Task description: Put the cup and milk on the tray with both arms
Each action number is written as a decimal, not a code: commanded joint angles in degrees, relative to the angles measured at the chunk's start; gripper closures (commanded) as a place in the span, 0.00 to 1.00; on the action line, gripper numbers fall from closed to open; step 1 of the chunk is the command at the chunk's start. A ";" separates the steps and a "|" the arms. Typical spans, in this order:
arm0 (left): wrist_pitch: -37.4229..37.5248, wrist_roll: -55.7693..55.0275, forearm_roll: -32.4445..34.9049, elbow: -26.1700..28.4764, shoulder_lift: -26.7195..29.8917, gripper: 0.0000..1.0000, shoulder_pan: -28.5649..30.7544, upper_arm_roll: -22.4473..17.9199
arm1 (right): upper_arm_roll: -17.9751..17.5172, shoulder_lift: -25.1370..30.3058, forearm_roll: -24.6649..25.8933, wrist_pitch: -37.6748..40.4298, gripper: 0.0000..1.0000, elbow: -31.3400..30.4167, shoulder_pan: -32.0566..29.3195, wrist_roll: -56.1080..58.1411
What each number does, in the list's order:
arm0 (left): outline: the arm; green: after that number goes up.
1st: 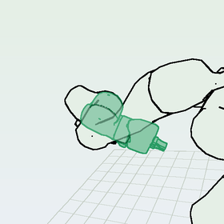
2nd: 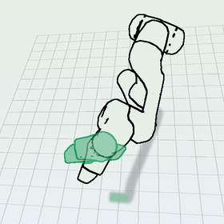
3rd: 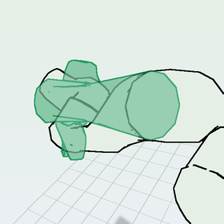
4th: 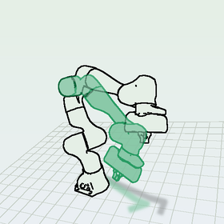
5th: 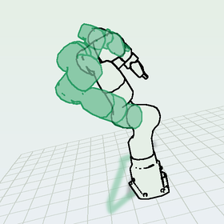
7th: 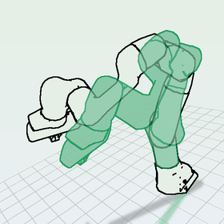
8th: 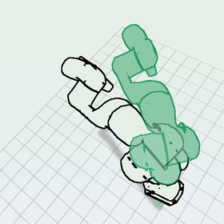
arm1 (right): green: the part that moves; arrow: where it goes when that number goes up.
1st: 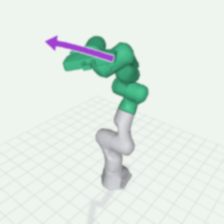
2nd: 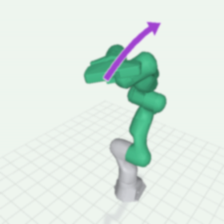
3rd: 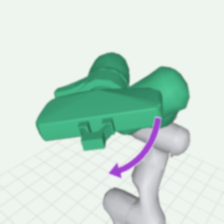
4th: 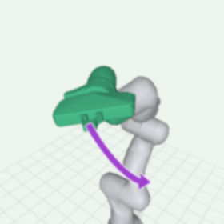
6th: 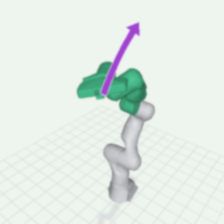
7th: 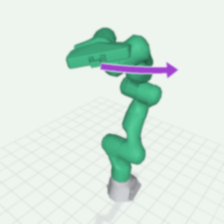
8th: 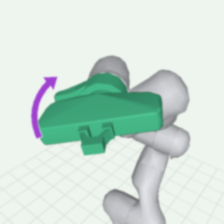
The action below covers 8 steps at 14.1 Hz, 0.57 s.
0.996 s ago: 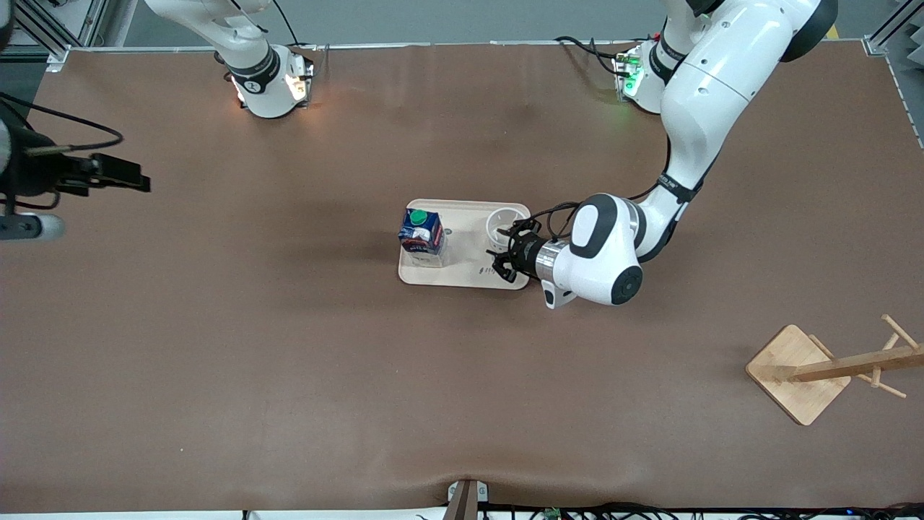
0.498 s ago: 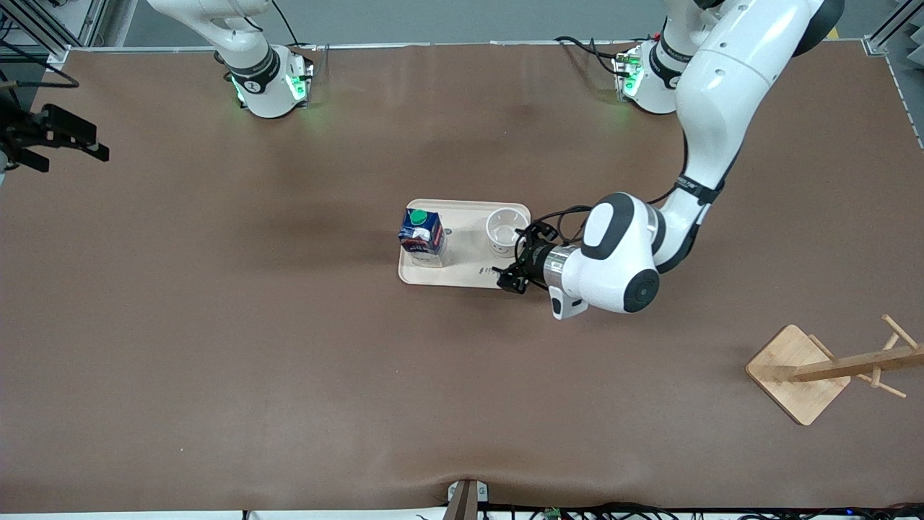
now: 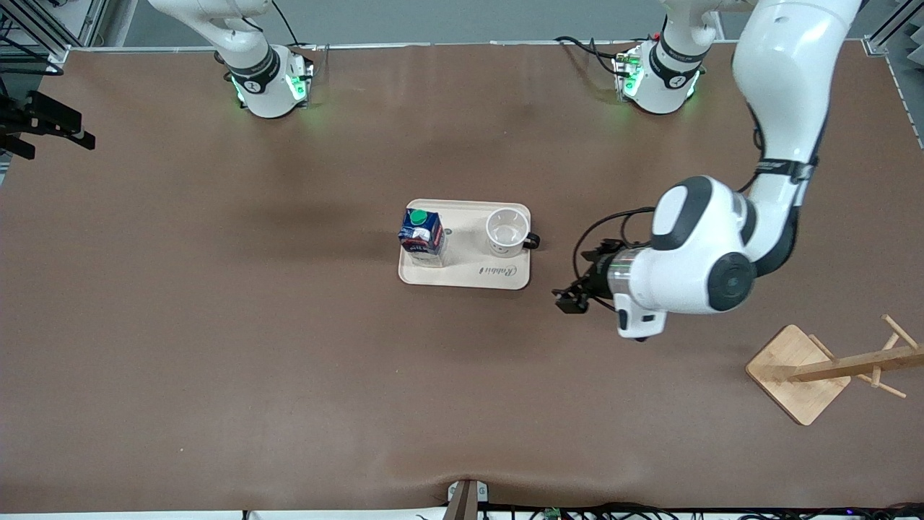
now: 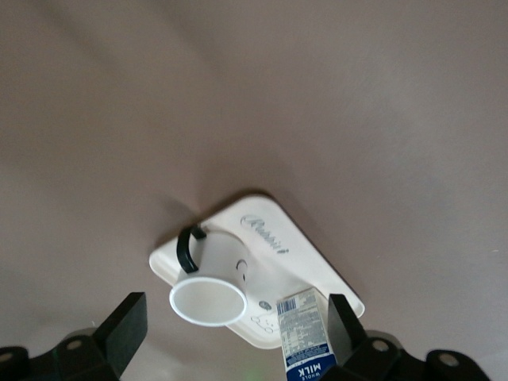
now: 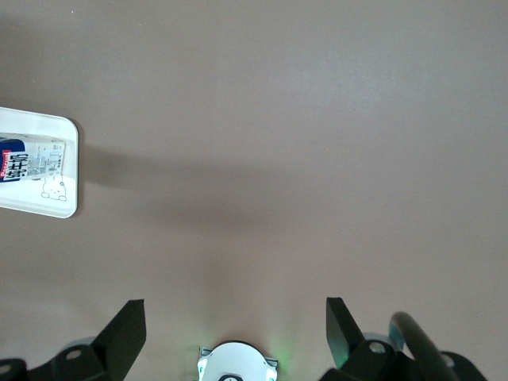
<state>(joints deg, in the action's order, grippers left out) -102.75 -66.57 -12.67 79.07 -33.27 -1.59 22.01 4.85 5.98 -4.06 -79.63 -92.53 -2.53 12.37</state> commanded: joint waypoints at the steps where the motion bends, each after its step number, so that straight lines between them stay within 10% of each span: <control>1: 1.06 5.90 2.73 0.74 5.13 0.00 3.17 -0.13 | -1.25 0.17 1.15 0.09 0.00 0.24 -0.73 -1.73; 8: 6.23 34.72 10.90 0.74 13.31 0.00 13.19 -0.04 | -0.90 -0.09 2.21 0.18 0.00 0.24 -3.44 -2.00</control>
<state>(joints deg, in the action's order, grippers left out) -98.81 -37.78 -4.47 78.67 -23.11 10.22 21.86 4.80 5.93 -2.73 -79.65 -92.52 -3.60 11.13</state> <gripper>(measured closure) 0.000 0.000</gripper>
